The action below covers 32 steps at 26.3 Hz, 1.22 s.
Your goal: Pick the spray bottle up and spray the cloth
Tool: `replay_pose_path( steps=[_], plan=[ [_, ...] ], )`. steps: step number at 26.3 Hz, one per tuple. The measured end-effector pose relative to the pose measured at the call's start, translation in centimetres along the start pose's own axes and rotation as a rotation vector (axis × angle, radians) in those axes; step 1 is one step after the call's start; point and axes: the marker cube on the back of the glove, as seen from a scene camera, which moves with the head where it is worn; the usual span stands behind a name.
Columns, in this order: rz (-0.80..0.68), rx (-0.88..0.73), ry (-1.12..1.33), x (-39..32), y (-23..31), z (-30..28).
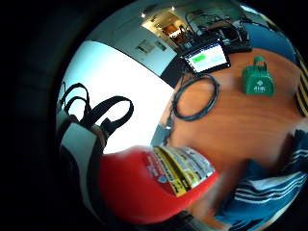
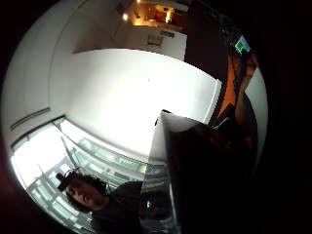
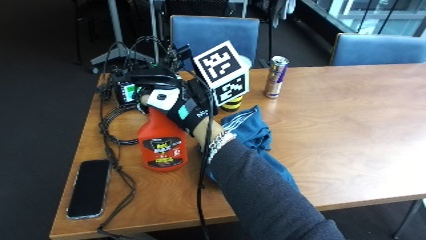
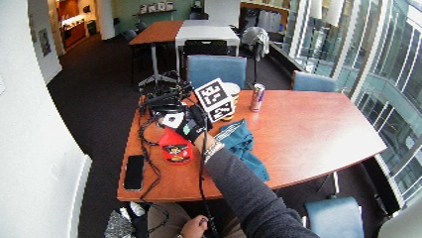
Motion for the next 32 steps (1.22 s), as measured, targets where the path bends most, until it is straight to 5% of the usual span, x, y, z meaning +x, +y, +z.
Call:
replay_pose_path(
  steps=[32],
  plan=[
    [0.046,-0.028,-0.034,1.7,-0.7,-0.3]
  ],
)
